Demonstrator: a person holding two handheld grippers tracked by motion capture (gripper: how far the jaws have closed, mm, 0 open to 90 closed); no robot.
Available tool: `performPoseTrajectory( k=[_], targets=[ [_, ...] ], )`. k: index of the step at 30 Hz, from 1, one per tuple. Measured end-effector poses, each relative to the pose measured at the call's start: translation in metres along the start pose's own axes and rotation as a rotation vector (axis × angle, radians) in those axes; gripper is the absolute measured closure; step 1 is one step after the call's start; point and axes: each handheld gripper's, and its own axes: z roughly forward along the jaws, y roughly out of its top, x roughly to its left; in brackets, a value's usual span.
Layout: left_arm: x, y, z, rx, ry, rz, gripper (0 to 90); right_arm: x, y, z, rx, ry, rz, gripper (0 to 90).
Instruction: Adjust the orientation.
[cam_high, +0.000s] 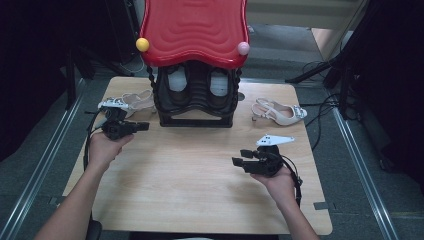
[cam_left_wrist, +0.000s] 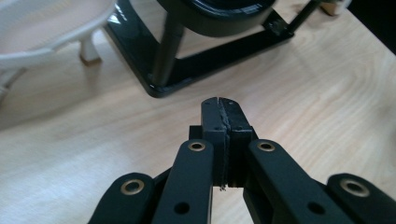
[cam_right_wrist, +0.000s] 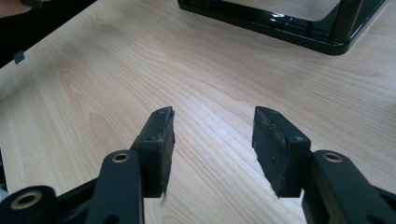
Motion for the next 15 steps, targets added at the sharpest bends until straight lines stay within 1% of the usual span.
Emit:
performPoseTrajectory(
  k=[1, 2, 3, 4, 7, 8, 9, 12, 13, 15],
  targets=[
    [0.002, 0.003, 0.0, -0.006, 0.003, 0.008, 90.0, 0.0, 0.0, 0.0, 0.0, -0.003, 0.001, 49.9],
    [0.004, 0.006, 0.001, -0.002, 0.002, 0.001, 90.0, 0.0, 0.0, -0.001, -0.001, -0.003, 0.005, 49.7],
    [0.006, 0.009, 0.002, -0.01, 0.002, -0.001, 90.0, 0.0, -0.001, -0.001, -0.004, -0.004, 0.006, 49.5],
    [0.008, 0.012, 0.002, -0.015, -0.001, -0.011, 90.0, -0.001, -0.001, -0.002, -0.005, -0.006, 0.005, 49.3],
    [0.016, 0.016, 0.005, -0.015, 0.03, -0.009, 90.0, -0.002, -0.001, -0.003, -0.009, -0.012, 0.009, 49.0],
    [0.02, 0.018, 0.005, -0.02, 0.034, -0.024, 90.0, -0.002, -0.001, -0.003, -0.009, -0.015, 0.005, 49.0],
    [0.026, 0.021, 0.004, -0.033, 0.024, -0.051, 90.0, -0.001, -0.001, -0.003, -0.006, -0.018, -0.001, 49.0],
    [0.036, 0.029, 0.002, -0.045, 0.034, -0.071, 90.0, -0.001, -0.002, -0.003, -0.002, -0.019, 0.001, 49.0],
    [0.039, 0.033, 0.001, -0.054, 0.046, -0.071, 90.0, -0.001, -0.002, -0.004, -0.002, -0.02, 0.001, 49.0],
    [0.044, 0.04, -0.002, -0.066, 0.043, -0.081, 90.0, -0.001, -0.002, -0.004, -0.007, -0.02, 0.001, 49.0]
  ],
)
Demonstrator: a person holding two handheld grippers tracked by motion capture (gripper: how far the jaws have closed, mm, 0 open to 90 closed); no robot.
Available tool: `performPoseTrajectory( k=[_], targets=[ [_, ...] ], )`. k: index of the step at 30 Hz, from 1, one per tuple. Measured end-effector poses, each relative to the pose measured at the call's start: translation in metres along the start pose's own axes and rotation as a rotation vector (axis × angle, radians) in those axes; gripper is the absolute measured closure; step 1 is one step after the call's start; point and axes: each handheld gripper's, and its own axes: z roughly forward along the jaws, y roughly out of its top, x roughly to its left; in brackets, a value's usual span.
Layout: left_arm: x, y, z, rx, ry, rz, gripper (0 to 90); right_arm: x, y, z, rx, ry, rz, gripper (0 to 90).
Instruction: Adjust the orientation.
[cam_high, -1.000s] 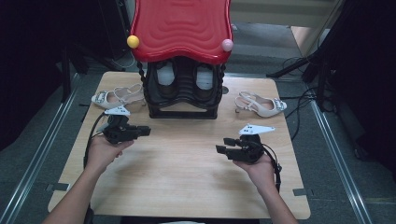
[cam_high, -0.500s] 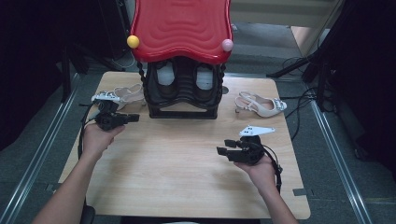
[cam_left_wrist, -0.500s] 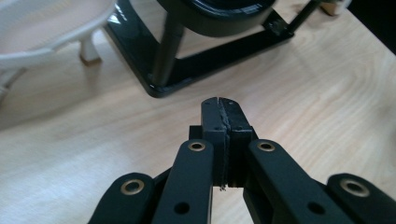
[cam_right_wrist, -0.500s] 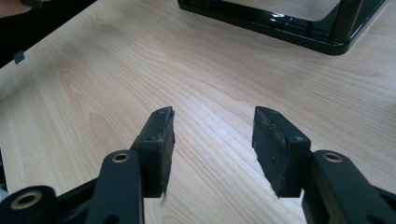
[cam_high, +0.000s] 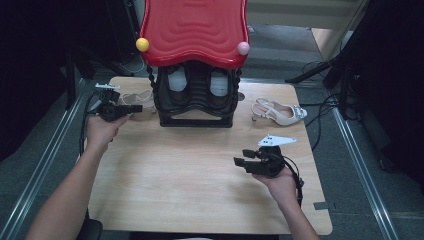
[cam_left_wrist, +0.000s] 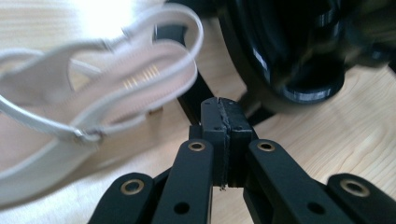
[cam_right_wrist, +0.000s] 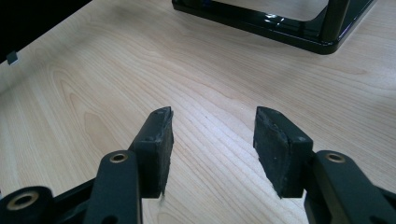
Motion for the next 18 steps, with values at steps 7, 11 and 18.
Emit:
performPoseTrajectory(
  k=[7, 11, 18],
  targets=[
    [0.007, 0.024, 0.0, 0.002, 0.062, 0.002, 90.0, -0.001, 0.0, -0.002, -0.006, -0.006, 0.004, 49.0],
    [0.006, 0.033, 0.008, 0.0, 0.078, 0.004, 90.0, -0.001, -0.001, -0.001, -0.003, -0.008, 0.005, 49.0],
    [0.012, 0.038, 0.027, 0.018, 0.113, -0.029, 90.0, -0.001, -0.001, -0.002, 0.0, -0.007, 0.008, 49.0]
  ],
)
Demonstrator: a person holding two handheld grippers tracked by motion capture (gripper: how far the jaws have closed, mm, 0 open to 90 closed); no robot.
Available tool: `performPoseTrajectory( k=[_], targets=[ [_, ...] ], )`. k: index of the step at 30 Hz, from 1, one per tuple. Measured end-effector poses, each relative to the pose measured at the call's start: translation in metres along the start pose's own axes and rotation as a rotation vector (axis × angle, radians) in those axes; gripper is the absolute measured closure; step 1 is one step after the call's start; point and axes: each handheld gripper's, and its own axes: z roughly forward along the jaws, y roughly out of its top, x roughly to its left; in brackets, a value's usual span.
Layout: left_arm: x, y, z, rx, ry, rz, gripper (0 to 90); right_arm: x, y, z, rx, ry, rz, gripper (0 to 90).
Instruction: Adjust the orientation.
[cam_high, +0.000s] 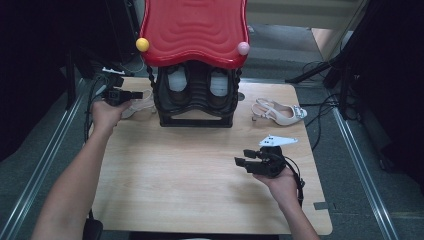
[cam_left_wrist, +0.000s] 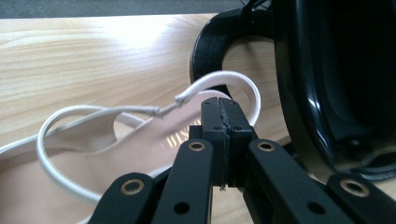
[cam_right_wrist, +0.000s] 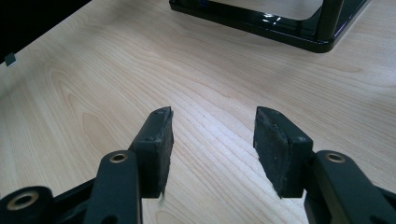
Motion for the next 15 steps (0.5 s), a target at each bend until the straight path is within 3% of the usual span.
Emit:
performPoseTrajectory(
  k=[3, 6, 15],
  targets=[
    [0.0, 0.0, 0.008, 0.018, 0.023, 0.007, 90.0, -0.001, -0.001, 0.001, 0.005, 0.002, -0.002, 49.0],
    [0.003, -0.004, 0.015, 0.036, 0.033, -0.013, 90.0, -0.001, -0.001, 0.001, 0.009, 0.001, 0.001, 49.0],
    [0.012, -0.025, 0.016, 0.069, 0.021, -0.037, 90.0, -0.001, -0.002, 0.0, 0.006, -0.004, 0.005, 49.0]
  ],
)
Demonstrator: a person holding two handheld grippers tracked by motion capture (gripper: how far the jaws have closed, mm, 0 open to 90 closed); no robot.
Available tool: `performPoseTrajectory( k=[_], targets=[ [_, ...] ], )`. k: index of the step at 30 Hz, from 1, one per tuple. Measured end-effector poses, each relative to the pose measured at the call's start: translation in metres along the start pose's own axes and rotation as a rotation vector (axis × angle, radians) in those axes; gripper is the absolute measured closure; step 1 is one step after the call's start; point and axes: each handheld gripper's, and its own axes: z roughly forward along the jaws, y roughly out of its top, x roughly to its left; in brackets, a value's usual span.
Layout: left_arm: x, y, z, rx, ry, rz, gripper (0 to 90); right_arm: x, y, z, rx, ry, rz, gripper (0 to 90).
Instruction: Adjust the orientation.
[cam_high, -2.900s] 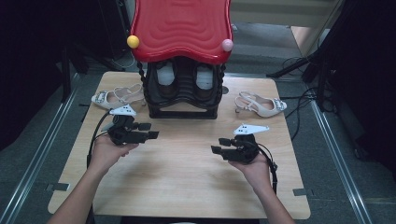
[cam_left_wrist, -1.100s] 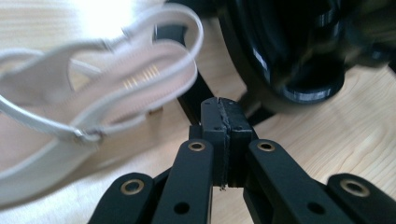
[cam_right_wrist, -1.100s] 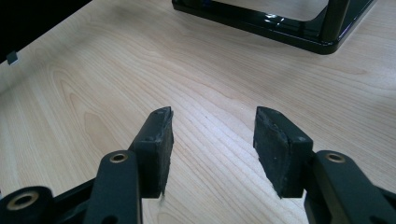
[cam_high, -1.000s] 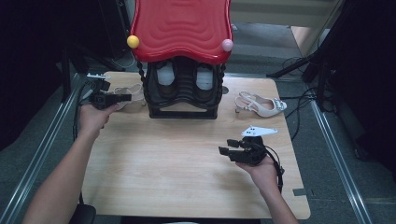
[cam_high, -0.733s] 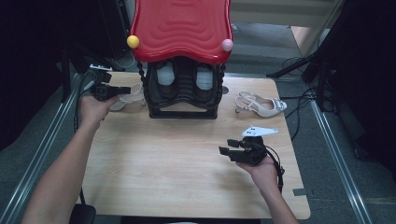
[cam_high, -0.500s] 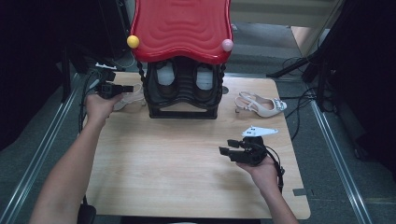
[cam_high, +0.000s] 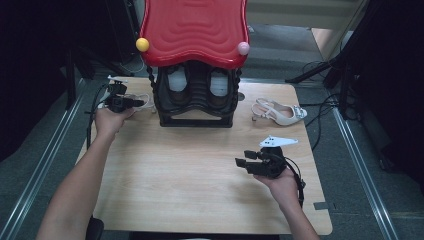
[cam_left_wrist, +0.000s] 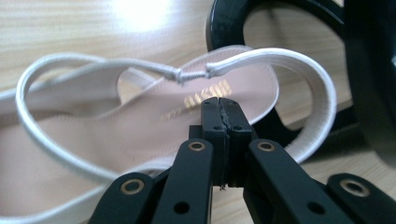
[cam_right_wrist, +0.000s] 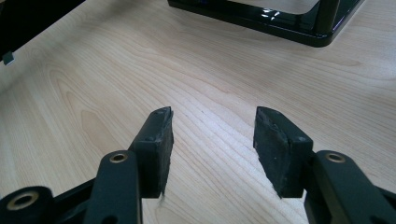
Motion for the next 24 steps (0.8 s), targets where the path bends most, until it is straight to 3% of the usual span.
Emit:
performPoseTrajectory(
  k=[24],
  targets=[
    [0.013, -0.017, -0.017, 0.045, 0.011, -0.014, 90.0, 0.001, 0.001, -0.003, -0.014, -0.004, 0.004, 49.3]
  ],
)
